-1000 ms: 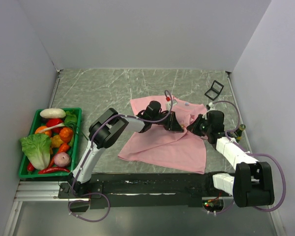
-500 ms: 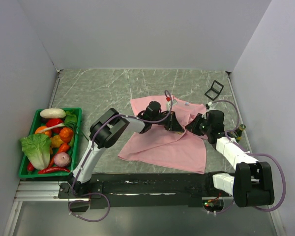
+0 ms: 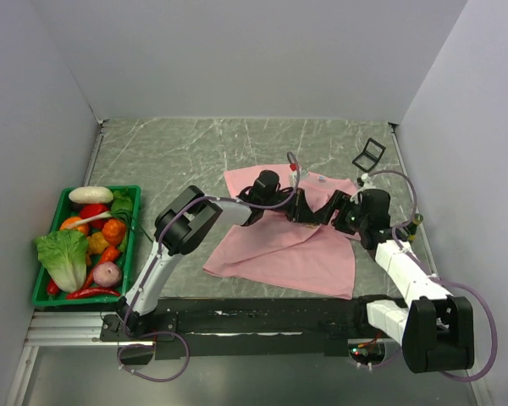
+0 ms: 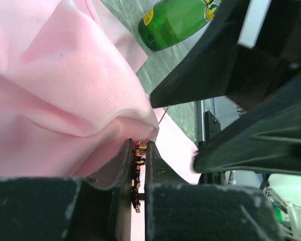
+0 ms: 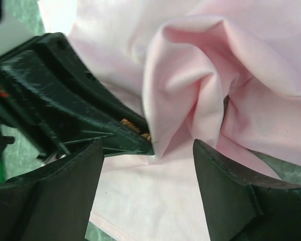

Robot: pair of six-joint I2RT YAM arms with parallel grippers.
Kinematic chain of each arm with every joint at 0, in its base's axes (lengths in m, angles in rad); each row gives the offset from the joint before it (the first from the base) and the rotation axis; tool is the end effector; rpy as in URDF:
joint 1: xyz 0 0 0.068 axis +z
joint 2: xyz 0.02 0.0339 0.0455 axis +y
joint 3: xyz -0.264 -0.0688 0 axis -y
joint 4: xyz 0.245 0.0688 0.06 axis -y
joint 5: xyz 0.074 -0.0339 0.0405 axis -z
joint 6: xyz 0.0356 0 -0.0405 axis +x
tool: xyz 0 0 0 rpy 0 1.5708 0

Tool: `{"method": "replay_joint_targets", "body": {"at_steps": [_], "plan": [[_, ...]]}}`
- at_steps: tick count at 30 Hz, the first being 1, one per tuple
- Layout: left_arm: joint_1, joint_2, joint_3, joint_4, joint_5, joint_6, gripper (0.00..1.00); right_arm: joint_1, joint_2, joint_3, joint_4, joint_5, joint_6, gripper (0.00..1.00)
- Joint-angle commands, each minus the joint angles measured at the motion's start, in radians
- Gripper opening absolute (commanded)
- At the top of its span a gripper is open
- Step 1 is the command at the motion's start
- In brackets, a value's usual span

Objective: Pin the brooch onto the clothing
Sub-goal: Adjust the crumpled clothing at the center of the board, then pass from the left arm to the right

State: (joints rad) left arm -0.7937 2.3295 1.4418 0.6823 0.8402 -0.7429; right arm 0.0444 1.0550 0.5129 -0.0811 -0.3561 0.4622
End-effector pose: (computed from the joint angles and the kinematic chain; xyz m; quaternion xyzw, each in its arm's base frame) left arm 0.3307 -0.3740 0.1330 0.2752 0.7016 -0.6278 0.1943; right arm 0.2170 0.0221 0.2055 0.1026 0.8735 0.2651 0.3952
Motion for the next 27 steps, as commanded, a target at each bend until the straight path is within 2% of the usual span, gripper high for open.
{"method": "replay_joint_targets", "body": {"at_steps": [1,3,10,16,27], "plan": [[-0.007,-0.016,0.046,-0.041,0.0,0.076,0.01,-0.021,-0.056,0.049,-0.029,0.011,-0.017,0.79],[-0.007,-0.016,0.052,-0.052,-0.001,0.086,0.01,-0.04,-0.061,0.046,-0.032,-0.003,-0.016,0.75],[-0.007,-0.016,0.052,-0.053,0.002,0.091,0.01,-0.078,-0.038,0.039,-0.006,-0.047,-0.007,0.53],[-0.007,-0.016,0.055,-0.063,0.002,0.097,0.01,-0.08,0.003,0.036,0.018,-0.066,0.0,0.43],[-0.006,-0.016,0.058,-0.07,0.01,0.112,0.01,-0.081,0.066,0.033,0.073,-0.096,0.012,0.35]]}}
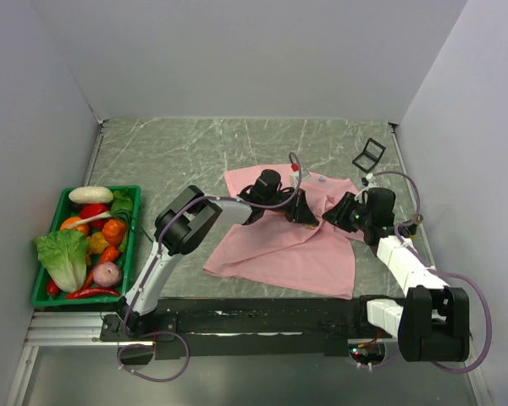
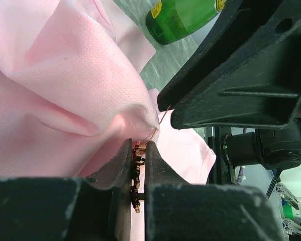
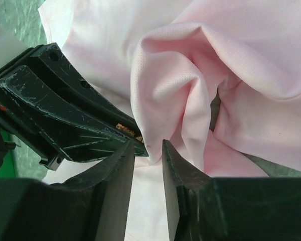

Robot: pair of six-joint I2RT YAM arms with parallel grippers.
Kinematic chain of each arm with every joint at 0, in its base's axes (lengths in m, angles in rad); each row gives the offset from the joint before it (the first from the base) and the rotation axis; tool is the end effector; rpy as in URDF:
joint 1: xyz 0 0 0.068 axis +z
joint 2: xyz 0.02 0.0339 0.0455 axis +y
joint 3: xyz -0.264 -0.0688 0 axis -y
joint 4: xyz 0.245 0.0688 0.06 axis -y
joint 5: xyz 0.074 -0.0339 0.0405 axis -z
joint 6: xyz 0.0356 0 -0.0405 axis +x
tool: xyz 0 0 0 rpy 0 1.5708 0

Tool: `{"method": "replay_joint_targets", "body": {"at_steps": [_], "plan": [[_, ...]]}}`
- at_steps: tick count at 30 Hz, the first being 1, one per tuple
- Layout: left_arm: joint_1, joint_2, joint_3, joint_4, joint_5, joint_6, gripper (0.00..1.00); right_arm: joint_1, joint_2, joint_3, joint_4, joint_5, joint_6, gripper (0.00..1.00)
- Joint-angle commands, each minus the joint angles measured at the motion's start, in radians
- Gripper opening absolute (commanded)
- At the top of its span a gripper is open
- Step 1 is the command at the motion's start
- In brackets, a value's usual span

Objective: Pin the brooch onto the clothing
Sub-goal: Pass from the left arm to the right

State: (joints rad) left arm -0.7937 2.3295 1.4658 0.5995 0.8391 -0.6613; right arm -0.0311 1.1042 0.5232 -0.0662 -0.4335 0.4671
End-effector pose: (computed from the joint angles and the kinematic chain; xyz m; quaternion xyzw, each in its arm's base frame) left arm 0.3323 -0.3756 0.1323 0.2950 0.7072 -0.6107 0.1995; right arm 0.2241 0.0080 0.2009 0.1227 0.8709 0.2821 0.3832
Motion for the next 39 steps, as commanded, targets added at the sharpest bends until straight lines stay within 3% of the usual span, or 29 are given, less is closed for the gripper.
{"method": "replay_joint_targets", "body": {"at_steps": [1,13,17,21,22,26,27,32,39], "plan": [[-0.007,-0.016,0.036,0.011,0.009,0.031,0.01,-0.004,0.022,0.024,0.062,-0.02,0.007,0.35],[-0.009,-0.012,0.044,0.013,0.011,0.029,0.01,-0.006,0.042,0.011,0.062,-0.014,0.001,0.17],[-0.009,-0.015,0.037,0.014,0.009,0.029,0.01,-0.004,0.059,0.014,0.086,-0.022,0.004,0.0],[-0.009,-0.015,0.033,0.013,0.003,0.031,0.03,-0.004,0.06,0.012,0.085,-0.019,0.002,0.0],[-0.009,-0.015,0.033,0.014,0.002,0.029,0.06,-0.006,0.057,0.009,0.085,-0.017,0.001,0.0],[-0.009,-0.01,0.021,0.039,-0.003,0.014,0.39,-0.009,0.042,-0.009,0.095,-0.005,0.001,0.0],[-0.009,-0.01,0.015,0.043,-0.003,0.008,0.43,-0.007,0.04,-0.012,0.097,-0.005,0.001,0.0],[-0.007,0.004,0.01,0.062,-0.012,-0.001,0.61,-0.01,0.043,-0.025,0.103,-0.002,0.001,0.0],[0.001,-0.007,-0.064,0.054,-0.075,0.008,0.74,-0.013,0.037,-0.029,0.101,0.001,0.001,0.0]]}}
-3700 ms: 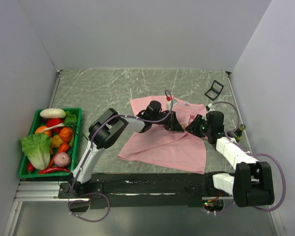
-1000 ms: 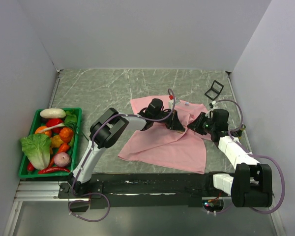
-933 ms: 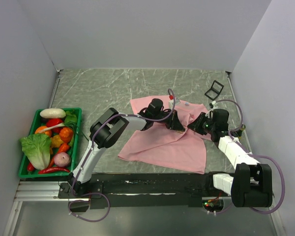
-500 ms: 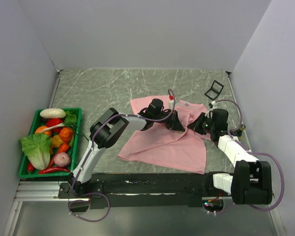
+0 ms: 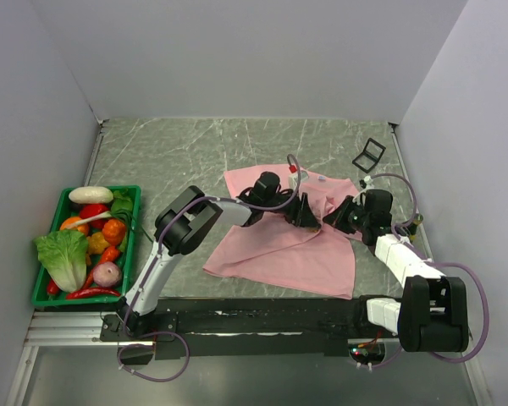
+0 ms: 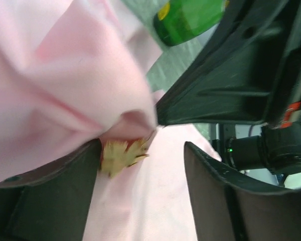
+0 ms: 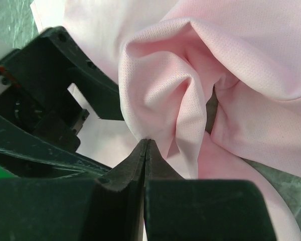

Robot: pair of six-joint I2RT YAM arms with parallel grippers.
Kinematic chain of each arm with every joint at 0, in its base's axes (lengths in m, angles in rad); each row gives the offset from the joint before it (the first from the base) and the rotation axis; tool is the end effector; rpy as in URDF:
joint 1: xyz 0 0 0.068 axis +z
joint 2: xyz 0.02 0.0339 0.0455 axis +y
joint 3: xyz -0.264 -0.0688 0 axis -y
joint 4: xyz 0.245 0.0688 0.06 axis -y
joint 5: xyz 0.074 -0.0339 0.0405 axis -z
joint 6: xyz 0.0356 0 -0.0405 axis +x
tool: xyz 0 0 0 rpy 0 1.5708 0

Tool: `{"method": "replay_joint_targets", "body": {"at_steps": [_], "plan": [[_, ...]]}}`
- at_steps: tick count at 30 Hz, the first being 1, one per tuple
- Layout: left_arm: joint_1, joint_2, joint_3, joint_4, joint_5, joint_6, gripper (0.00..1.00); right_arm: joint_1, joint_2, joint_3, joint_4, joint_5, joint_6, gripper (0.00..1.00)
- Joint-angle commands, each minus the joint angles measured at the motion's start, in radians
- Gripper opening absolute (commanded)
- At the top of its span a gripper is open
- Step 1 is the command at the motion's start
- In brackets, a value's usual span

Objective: Pin the brooch onto the clothing
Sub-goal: Pass from the left arm to the right

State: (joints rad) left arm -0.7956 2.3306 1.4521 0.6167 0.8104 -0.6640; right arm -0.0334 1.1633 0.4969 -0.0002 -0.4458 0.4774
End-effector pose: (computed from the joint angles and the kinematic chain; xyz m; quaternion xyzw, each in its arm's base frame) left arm 0.3312 -0.3749 0.1291 0.2874 0.7118 -0.6061 0.2085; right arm 0.2288 0.0077 0.1860 0.1282 0.8732 0.2878 0.3718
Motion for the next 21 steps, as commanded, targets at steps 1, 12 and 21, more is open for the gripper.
{"method": "replay_joint_targets", "body": {"at_steps": [1,12,21], "plan": [[0.006,-0.013,-0.061,0.043,-0.054,0.004,0.77,-0.013,-0.024,-0.003,0.035,0.013,-0.01,0.0],[0.013,-0.004,-0.16,0.25,-0.071,-0.201,0.73,-0.014,-0.033,-0.006,0.039,0.006,-0.005,0.0],[-0.01,-0.02,-0.18,0.287,-0.062,-0.215,0.56,-0.017,-0.024,-0.008,0.042,0.006,-0.005,0.0]]}}
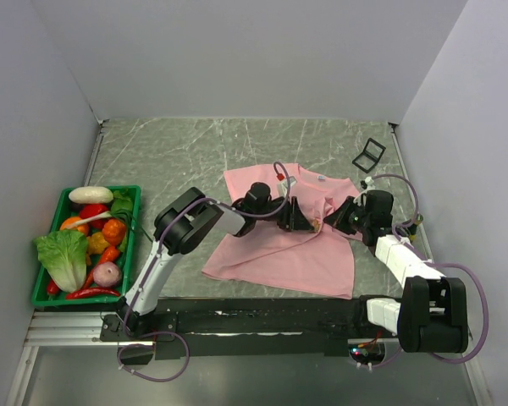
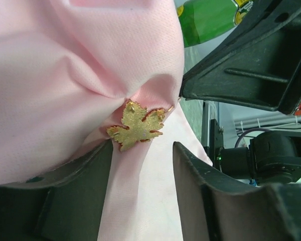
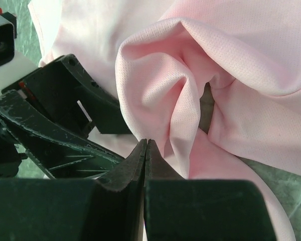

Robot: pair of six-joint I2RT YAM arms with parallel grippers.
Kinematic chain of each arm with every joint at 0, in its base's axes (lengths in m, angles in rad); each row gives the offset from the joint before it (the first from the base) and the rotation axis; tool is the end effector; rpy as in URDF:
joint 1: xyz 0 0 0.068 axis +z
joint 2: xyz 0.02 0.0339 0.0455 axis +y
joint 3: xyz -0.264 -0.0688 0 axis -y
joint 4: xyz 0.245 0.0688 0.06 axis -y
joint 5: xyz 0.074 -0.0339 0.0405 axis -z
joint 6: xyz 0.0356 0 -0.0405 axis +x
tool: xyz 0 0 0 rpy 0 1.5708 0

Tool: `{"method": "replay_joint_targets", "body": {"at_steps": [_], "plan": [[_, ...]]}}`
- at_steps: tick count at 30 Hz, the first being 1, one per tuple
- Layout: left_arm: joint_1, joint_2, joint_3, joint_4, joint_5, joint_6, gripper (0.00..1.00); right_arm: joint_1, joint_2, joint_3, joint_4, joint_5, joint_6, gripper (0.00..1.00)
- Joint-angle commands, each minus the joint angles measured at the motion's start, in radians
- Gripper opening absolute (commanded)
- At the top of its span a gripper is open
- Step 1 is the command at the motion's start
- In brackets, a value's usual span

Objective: Pin the brooch onto the clothing
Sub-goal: Pass from the left arm to the right

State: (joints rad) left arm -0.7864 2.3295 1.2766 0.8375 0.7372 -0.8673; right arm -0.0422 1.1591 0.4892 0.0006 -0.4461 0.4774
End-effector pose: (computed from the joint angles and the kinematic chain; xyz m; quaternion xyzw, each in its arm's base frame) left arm 0.3172 -0.3518 0.1005 0.1963 0.7352 -0.6204 0.1896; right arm 0.2273 0.0058 0.1845 0.1324 0.8731 0.2861 0.3718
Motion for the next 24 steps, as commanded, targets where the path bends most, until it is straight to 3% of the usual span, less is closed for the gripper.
{"method": "replay_joint_targets", "body": {"at_steps": [1,6,10,15,18,22,24], "plan": [[-0.022,-0.013,0.001,0.063,0.013,-0.01,0.55,-0.008,-0.018,0.0,0.042,0.004,-0.003,0.0],[-0.03,0.016,0.035,0.019,0.011,-0.03,0.57,-0.01,-0.021,0.008,0.039,0.003,-0.005,0.0],[-0.039,-0.004,0.063,-0.151,-0.041,0.033,0.61,-0.008,-0.024,0.011,0.038,0.0,-0.003,0.0],[-0.053,-0.021,0.084,-0.245,-0.085,0.062,0.64,-0.008,-0.022,0.009,0.052,-0.005,0.006,0.0],[-0.054,-0.01,0.073,-0.164,-0.059,-0.005,0.59,-0.008,-0.021,0.008,0.055,-0.006,0.007,0.0],[-0.056,0.013,0.032,0.053,-0.033,-0.148,0.49,-0.008,-0.025,0.006,0.047,-0.005,0.004,0.0],[-0.056,0.01,-0.006,0.153,-0.045,-0.209,0.49,-0.008,-0.029,0.003,0.045,-0.003,0.003,0.0]]}}
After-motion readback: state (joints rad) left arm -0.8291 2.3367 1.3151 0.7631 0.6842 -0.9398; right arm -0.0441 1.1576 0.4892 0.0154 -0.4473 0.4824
